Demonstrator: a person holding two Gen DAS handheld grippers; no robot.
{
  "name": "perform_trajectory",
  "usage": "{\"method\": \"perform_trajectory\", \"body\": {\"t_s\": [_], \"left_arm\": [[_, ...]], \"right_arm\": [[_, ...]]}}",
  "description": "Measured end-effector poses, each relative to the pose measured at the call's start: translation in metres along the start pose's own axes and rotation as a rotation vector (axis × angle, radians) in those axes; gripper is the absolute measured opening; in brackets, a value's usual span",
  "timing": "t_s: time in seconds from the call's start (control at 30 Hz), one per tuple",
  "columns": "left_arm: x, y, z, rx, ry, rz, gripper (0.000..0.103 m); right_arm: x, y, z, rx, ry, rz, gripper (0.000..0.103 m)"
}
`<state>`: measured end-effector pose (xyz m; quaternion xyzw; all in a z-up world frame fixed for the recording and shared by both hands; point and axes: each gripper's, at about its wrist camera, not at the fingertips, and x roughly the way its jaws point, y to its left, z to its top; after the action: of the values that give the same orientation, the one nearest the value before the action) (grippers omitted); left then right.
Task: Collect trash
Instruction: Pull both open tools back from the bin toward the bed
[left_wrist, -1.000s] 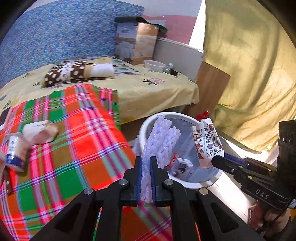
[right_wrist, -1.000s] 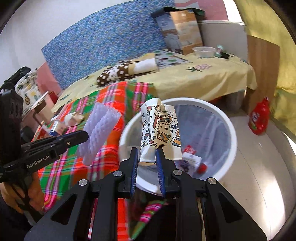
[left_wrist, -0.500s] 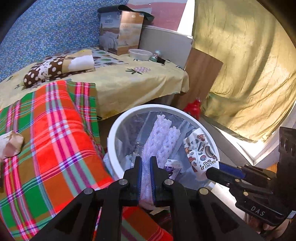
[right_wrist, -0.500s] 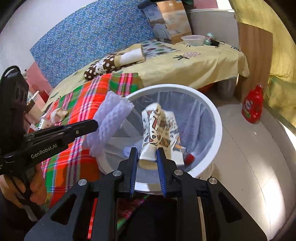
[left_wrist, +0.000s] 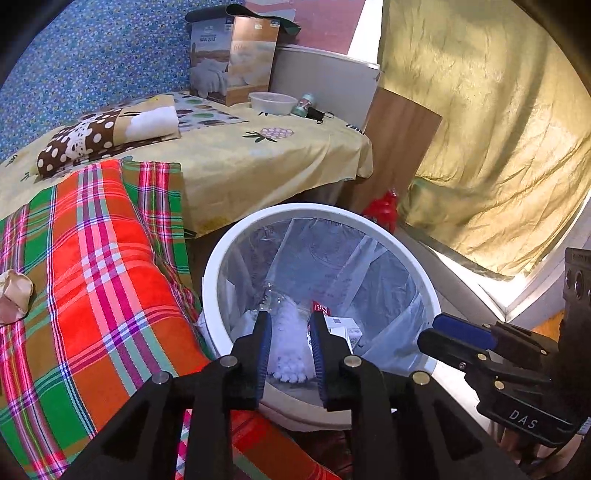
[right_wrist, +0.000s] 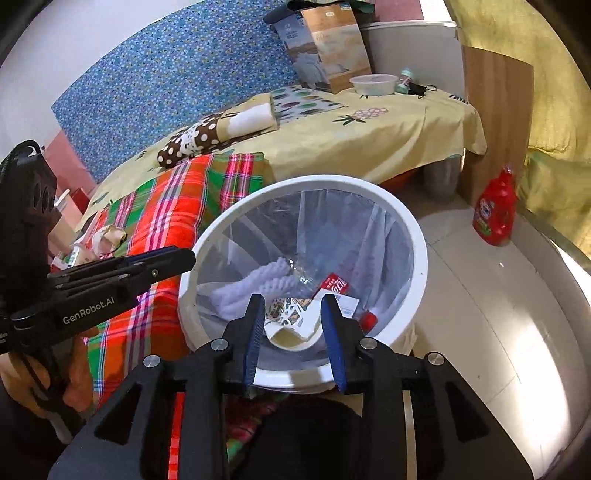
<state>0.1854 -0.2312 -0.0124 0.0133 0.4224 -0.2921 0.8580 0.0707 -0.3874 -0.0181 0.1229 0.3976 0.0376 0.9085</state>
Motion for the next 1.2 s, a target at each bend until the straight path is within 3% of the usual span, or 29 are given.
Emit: {"method": "perform_trajectory", "body": {"t_s": [0.47, 0.63, 1.2], "left_arm": [[-0.031, 0.005, -0.015, -0.023, -0.033, 0.019, 0.022], [-0.043, 0.009, -0.023, -0.033, -0.048, 0.034, 0.022], [-0.098, 0.041, -0.063, -0.104, -0.101, 0.083, 0.022]], "right_arm": [[-0.011, 0.014, -0.001, -0.034, -0.038, 0.007, 0.034], [-0.016, 0.021, -0.002, -0.037, -0.06, 0.022, 0.052], [-0.023, 0.063, -0.012, -0.103, -0.071, 0.142, 0.052]]}}
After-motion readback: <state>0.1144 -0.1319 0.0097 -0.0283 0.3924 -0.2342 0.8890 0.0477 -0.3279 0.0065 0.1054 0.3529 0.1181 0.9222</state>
